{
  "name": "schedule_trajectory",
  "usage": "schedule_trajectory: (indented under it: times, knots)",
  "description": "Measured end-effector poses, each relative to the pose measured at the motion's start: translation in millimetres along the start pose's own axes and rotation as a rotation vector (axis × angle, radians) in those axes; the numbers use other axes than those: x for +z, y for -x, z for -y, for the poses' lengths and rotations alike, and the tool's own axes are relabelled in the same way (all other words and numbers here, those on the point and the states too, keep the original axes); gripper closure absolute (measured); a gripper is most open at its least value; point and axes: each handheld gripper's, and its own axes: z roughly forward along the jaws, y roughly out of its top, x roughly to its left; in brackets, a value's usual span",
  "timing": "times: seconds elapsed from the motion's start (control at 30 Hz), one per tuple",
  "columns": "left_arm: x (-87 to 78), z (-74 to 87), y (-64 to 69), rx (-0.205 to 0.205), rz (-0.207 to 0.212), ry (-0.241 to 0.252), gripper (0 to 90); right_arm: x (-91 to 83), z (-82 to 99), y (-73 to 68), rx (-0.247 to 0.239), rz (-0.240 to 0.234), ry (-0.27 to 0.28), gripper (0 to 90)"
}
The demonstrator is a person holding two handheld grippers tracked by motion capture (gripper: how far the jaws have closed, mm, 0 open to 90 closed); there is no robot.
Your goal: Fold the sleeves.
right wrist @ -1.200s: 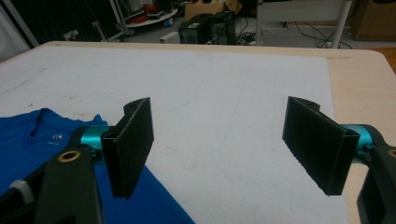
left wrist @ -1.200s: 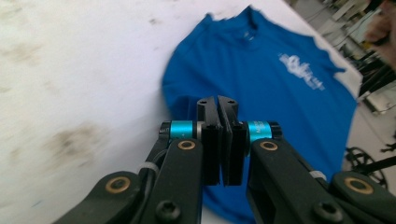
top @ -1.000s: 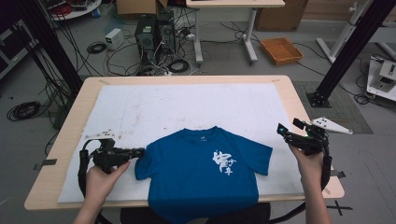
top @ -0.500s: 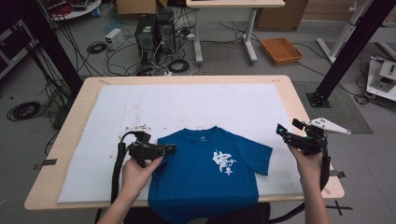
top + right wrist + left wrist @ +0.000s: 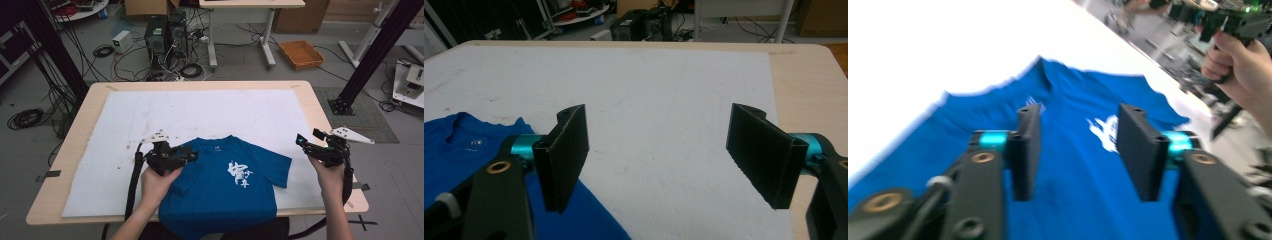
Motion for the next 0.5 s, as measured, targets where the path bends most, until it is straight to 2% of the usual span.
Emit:
schedule_trajectory:
  times: [0.03,0.07,0.13,0.17,0.23,0.3,0.37,0.43,0.5]
  knots:
    - [0.0,0.0,0.0,0.000,0.000,0.000,47.7,-0.1,0.3,0.8,-0.001,-0.001,0.000,25.4]
    - [-16.6,-2.9,-7.0,0.043,-0.048,0.058,45.8,-0.6,0.8,1.8,0.003,-0.001,-0.002,25.8]
    - [-36.3,-5.4,-19.5,0.064,-0.112,0.105,43.1,-2.1,1.6,3.7,0.008,-0.005,-0.003,29.4]
    - [-42.8,-6.0,-24.3,0.065,-0.128,0.122,43.0,-3.2,2.2,4.8,0.007,-0.012,-0.005,33.7]
    - [-62.1,-7.0,-38.2,0.098,-0.196,0.164,42.9,-4.0,3.5,5.0,0.010,-0.018,-0.014,35.3]
    - [-75.1,-7.2,-47.3,0.134,-0.244,0.182,42.9,-3.2,5.2,4.8,0.007,-0.026,-0.026,36.2]
    - [-89.4,-7.3,-57.8,0.175,-0.290,0.180,42.9,-1.4,7.9,3.5,0.002,-0.054,-0.041,36.2]
    - [-93.6,-6.8,-60.7,0.175,-0.294,0.181,42.9,0.4,11.4,0.6,-0.008,-0.071,-0.070,38.2]
    - [-104.4,-4.9,-70.9,0.172,-0.270,0.192,42.9,2.4,15.3,-2.2,-0.014,-0.094,-0.109,43.9]
